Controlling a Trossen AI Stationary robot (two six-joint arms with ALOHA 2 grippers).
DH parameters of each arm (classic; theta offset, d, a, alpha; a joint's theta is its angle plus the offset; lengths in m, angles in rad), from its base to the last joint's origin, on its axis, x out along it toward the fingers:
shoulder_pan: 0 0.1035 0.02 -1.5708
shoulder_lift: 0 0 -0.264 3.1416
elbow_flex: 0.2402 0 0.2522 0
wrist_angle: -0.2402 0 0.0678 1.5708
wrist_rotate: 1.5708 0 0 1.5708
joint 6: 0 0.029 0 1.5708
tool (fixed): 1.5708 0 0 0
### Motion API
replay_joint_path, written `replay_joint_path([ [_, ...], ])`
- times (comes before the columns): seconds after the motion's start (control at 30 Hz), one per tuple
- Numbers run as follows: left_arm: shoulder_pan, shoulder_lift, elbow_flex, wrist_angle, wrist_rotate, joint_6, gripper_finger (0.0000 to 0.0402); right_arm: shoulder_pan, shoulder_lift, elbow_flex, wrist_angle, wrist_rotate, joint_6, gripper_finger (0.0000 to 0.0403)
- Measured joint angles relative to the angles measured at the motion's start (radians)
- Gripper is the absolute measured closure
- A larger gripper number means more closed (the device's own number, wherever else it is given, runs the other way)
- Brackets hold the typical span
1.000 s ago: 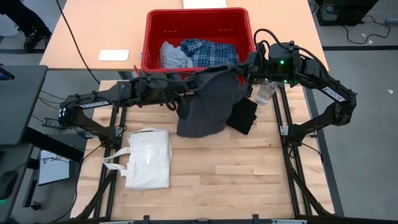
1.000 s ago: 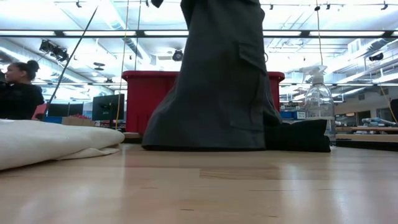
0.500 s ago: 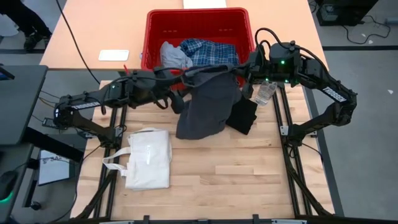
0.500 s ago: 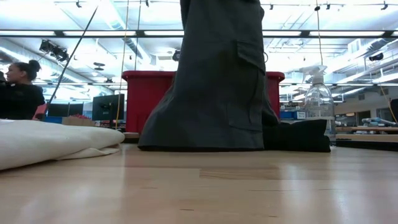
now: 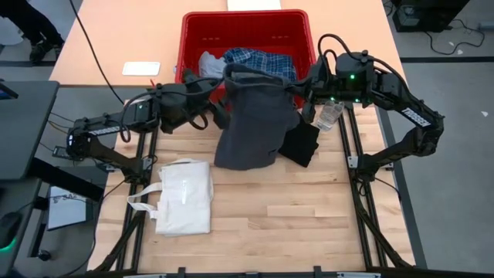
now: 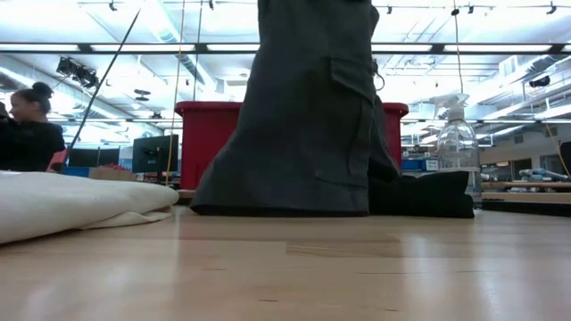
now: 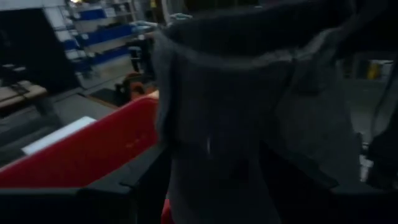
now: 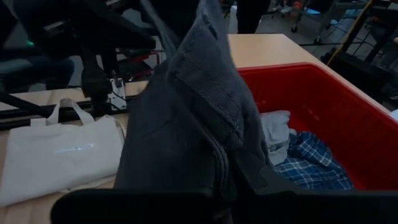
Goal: Fold Laundry from Bin
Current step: Fold the gray shorts
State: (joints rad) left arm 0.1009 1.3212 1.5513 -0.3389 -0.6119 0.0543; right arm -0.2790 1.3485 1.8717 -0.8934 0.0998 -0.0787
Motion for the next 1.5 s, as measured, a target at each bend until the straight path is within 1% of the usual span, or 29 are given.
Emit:
replay_joint_path([
  [0.13, 0.006, 0.0, 0.0, -0.001, -0.075, 0.014, 0.0157, 0.0, 0.001, 0.0, -0.001, 0.0, -0.001, 0.0382],
  [0.33, 0.03, 0.0, 0.0, 0.004, -0.062, 0.064, 0.0157, 0.0, 0.001, 0.0, -0.001, -0.017, -0.031, 0.0382],
  [0.37, 0.036, 0.0, 0.0, 0.015, -0.028, 0.077, 0.0157, 0.0, 0.001, 0.0, -0.001, -0.026, -0.036, 0.0382],
  [0.43, 0.052, 0.0, 0.0, 0.032, 0.074, 0.096, 0.0157, 0.0, 0.001, 0.0, -0.001, -0.041, -0.046, 0.0382],
  [0.53, 0.099, 0.0, 0.0, 0.044, 0.281, 0.093, 0.0157, 0.0, 0.001, 0.0, -0.001, -0.045, -0.053, 0.0382],
  [0.57, 0.117, 0.0, 0.0, 0.045, 0.339, 0.081, 0.0158, 0.0, 0.001, 0.0, 0.0, -0.045, -0.054, 0.0382],
  [0.6, 0.136, 0.0, 0.0, 0.045, 0.374, 0.066, 0.0162, 0.0, 0.001, 0.0, -0.001, -0.045, -0.054, 0.0382],
  [0.67, 0.163, 0.0, 0.0, 0.041, 0.403, 0.046, 0.0181, 0.0, 0.001, 0.0, -0.001, -0.045, -0.055, 0.0382],
  [0.73, 0.184, 0.0, 0.0, 0.037, 0.427, 0.046, 0.0217, -0.003, 0.001, 0.0, -0.001, -0.045, -0.06, 0.0382],
  [0.83, 0.218, -0.002, 0.0, 0.036, 0.492, 0.051, 0.0297, -0.02, 0.005, 0.0, 0.003, -0.041, -0.104, 0.0382],
  [0.9, 0.245, -0.009, 0.004, 0.031, 0.556, 0.06, 0.0358, -0.035, 0.009, 0.0, 0.015, -0.01, -0.153, 0.0382],
  [0.93, 0.257, -0.01, 0.022, 0.022, 0.58, 0.058, 0.0378, -0.041, 0.014, -0.001, 0.025, 0.01, -0.191, 0.0382],
  [0.97, 0.268, -0.009, 0.045, 0.021, 0.602, 0.048, 0.0386, -0.045, 0.02, -0.003, 0.043, 0.028, -0.241, 0.0382],
  [1.07, 0.285, -0.007, 0.162, -0.005, 0.622, 0.047, 0.0385, -0.045, 0.026, -0.003, 0.116, 0.109, -0.384, 0.0382],
  [1.13, 0.28, -0.005, 0.254, -0.031, 0.628, 0.06, 0.0385, -0.027, 0.026, -0.003, 0.205, 0.14, -0.441, 0.0382],
  [1.23, 0.239, 0.0, 0.365, -0.106, 0.646, 0.052, 0.0389, 0.014, 0.021, -0.003, 0.285, 0.121, -0.464, 0.0382],
  [1.3, 0.189, 0.004, 0.407, -0.188, 0.644, 0.031, 0.0389, 0.047, 0.013, -0.003, 0.279, 0.093, -0.463, 0.0382],
  [1.4, 0.099, 0.003, 0.402, -0.3, 0.633, -0.046, 0.0388, 0.096, 0.007, -0.003, 0.168, 0.063, -0.414, 0.0382],
  [1.43, 0.062, 0.002, 0.388, -0.337, 0.626, -0.083, 0.0387, 0.113, 0.007, -0.003, 0.109, 0.047, -0.368, 0.0382],
  [1.5, -0.017, 0.016, 0.356, -0.393, 0.6, -0.162, 0.0387, 0.145, 0.007, -0.003, -0.023, -0.017, -0.228, 0.0382],
])
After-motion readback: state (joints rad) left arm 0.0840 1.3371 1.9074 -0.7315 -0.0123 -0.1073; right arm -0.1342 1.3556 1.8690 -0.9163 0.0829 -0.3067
